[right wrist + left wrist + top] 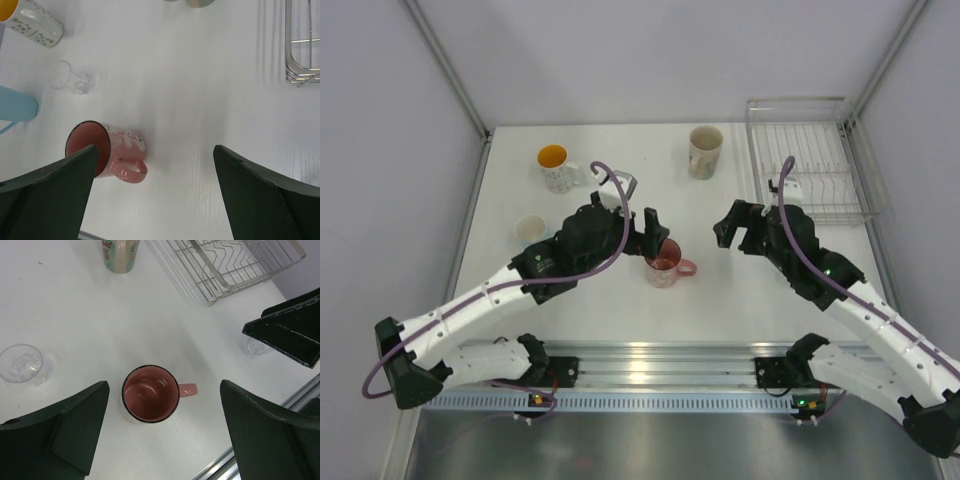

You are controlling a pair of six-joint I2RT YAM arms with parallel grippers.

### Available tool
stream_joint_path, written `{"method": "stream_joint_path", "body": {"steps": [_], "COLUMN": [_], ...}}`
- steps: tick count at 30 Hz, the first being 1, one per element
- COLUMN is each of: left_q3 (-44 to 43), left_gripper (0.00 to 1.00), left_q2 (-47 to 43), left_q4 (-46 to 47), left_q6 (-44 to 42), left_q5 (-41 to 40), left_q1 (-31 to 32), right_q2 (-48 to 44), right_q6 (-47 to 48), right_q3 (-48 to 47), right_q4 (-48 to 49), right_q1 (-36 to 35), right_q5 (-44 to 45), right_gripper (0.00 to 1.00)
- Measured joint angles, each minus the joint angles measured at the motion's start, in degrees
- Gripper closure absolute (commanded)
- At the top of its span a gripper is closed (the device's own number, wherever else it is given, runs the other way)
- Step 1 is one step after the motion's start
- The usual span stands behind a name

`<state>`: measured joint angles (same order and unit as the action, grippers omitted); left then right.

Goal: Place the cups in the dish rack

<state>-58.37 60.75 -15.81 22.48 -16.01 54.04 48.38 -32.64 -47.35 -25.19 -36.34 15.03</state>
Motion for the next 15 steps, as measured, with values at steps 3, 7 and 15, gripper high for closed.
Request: {"method": "stream_joint_path", "body": {"steps": [3, 7, 15], "left_q3": [0.6, 1.5, 3.1], "left_gripper": [0.02, 0.02, 0.02], "left_q2": [-0.3, -1.1, -3.1], "left_q4": [-0.1, -0.1, -0.1], "left_q6": [0.0, 0.0, 0.5], "left_q5": [0.0, -0.1, 1.1], "left_q1": [0.0, 0.0, 0.0], "right_q2": [0.9, 1.5, 6.3], "right_q6": [-0.2, -0.6, -1.1], "right_q3": [0.0, 0.0, -0.9], "right_q4": [-0.3, -0.4, -2.2], "right_q1": [0.0, 0.0, 0.0], "right_q5": [0.4, 1.2, 6.5], "right_gripper": [0.01, 0.01, 0.01]}}
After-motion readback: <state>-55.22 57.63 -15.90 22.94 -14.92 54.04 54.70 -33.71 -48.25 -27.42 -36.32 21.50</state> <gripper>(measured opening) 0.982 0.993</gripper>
